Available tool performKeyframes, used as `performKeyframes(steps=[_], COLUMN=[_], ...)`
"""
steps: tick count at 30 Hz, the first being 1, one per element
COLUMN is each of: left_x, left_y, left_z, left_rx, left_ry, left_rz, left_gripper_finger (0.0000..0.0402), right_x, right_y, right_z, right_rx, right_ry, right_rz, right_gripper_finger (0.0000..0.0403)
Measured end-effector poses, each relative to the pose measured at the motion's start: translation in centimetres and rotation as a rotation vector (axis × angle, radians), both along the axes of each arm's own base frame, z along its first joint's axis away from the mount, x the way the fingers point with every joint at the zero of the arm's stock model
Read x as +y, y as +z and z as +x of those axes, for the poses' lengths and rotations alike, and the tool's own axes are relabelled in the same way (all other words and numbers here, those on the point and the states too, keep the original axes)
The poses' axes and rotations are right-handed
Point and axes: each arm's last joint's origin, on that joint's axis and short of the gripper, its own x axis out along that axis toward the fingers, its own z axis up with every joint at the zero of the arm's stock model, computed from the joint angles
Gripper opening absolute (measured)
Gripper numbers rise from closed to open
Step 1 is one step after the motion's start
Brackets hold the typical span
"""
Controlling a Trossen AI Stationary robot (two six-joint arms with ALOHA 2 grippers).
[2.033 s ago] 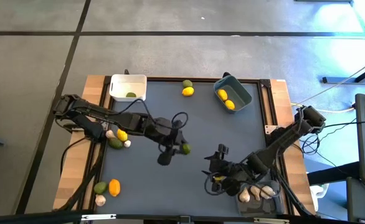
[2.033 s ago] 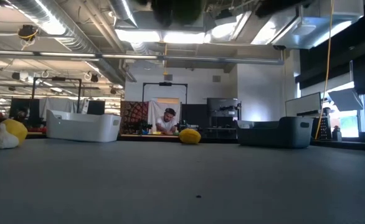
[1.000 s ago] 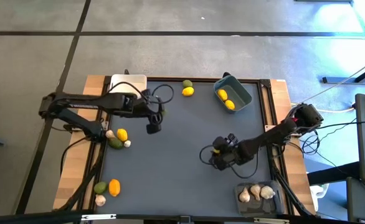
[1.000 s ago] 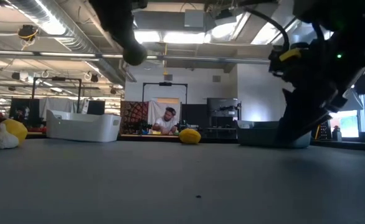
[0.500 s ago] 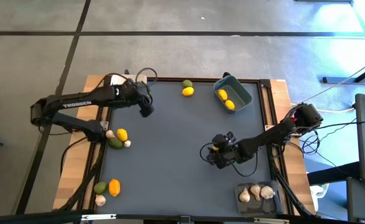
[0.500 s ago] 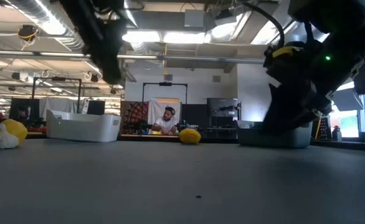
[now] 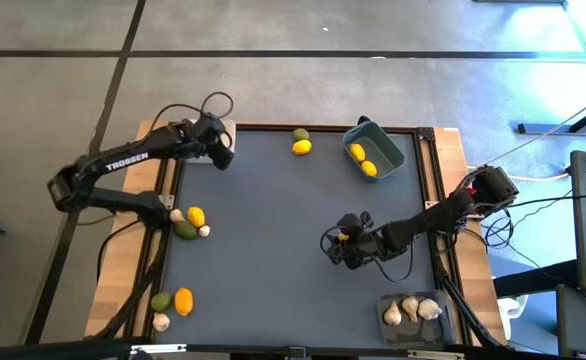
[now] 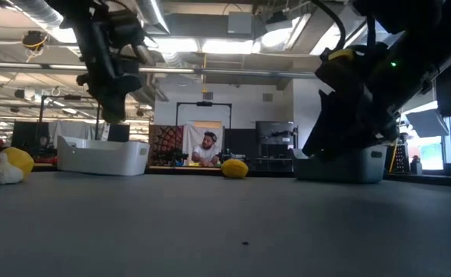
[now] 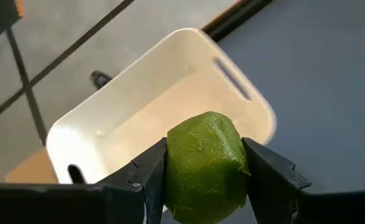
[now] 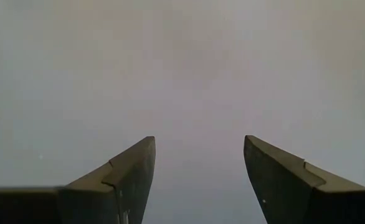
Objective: Sort produce into baskets
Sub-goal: Put the lime into the white bin
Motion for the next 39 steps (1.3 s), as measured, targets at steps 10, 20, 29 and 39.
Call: performKeyframes(steps=[10,20,29,39], left_x=[3.4,6.2,6.7,6.8], left_y=[-1.0,-4.7,-6.3,-6.2], left_z=[-1.7,-1.0,-0.7,-0.6], left_rx=[-0.055,0.028,0.087,0.082], left_ry=[0.123,0.168,0.150,0.150], left_rz=[-0.064,-0.151,-0.198,-0.193], left_gripper_finger=[0.0173,0.0173,0.0183,0.0243], right_x=[-1.4,-2.6,-2.6,-2.6], right_y=[0.6,0.6,0.6,0.6], right_z=[1.4,1.7,1.7,1.7], right_rx=[-0.118,-0.099,-0.095,-0.088], right_ry=[-0.077,-0.091,-0.082,-0.073], right_rz=[0.020,0.013,0.008,-0.002], right_gripper_finger=[0.0243,0.0243,0.0243,0.0243])
